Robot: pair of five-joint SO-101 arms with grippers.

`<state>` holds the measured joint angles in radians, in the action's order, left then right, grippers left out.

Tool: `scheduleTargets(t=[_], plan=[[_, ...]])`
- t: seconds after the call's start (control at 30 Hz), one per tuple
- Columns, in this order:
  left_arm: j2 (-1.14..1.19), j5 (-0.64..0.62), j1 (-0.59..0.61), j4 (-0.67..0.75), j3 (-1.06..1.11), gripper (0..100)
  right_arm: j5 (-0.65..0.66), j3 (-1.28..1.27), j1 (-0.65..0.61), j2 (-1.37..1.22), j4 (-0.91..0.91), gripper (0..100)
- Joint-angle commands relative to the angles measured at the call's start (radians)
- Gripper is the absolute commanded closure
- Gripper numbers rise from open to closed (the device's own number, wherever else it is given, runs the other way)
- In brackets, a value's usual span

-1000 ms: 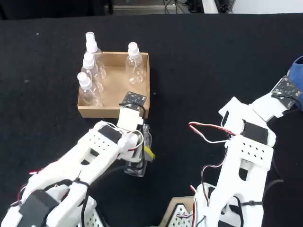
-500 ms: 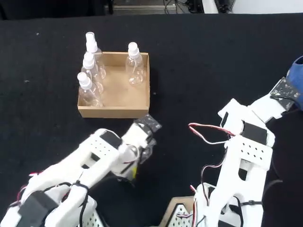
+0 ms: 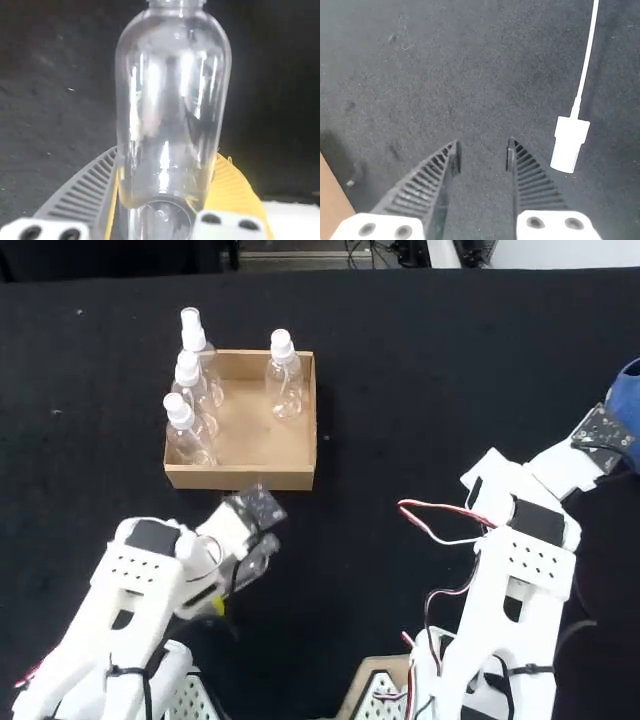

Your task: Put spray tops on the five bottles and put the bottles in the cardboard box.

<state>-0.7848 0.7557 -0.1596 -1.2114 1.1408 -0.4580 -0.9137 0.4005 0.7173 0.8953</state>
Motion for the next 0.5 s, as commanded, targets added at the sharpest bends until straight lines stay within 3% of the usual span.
scheduleTargets(t=[0.0, 0.13, 0.47], plan=[[-0.009, 0.037, 0.016, 0.0, 0.018, 81, 0.011, 0.005, 0.014, 0.033, -0.026, 87.4], [-0.012, 0.035, 0.016, -0.002, -0.024, 71, 0.011, 0.005, 0.014, 0.033, -0.026, 87.4], [-0.002, 0.041, 0.018, 0.002, -0.004, 76, 0.011, 0.004, 0.014, 0.033, -0.026, 87.4]])
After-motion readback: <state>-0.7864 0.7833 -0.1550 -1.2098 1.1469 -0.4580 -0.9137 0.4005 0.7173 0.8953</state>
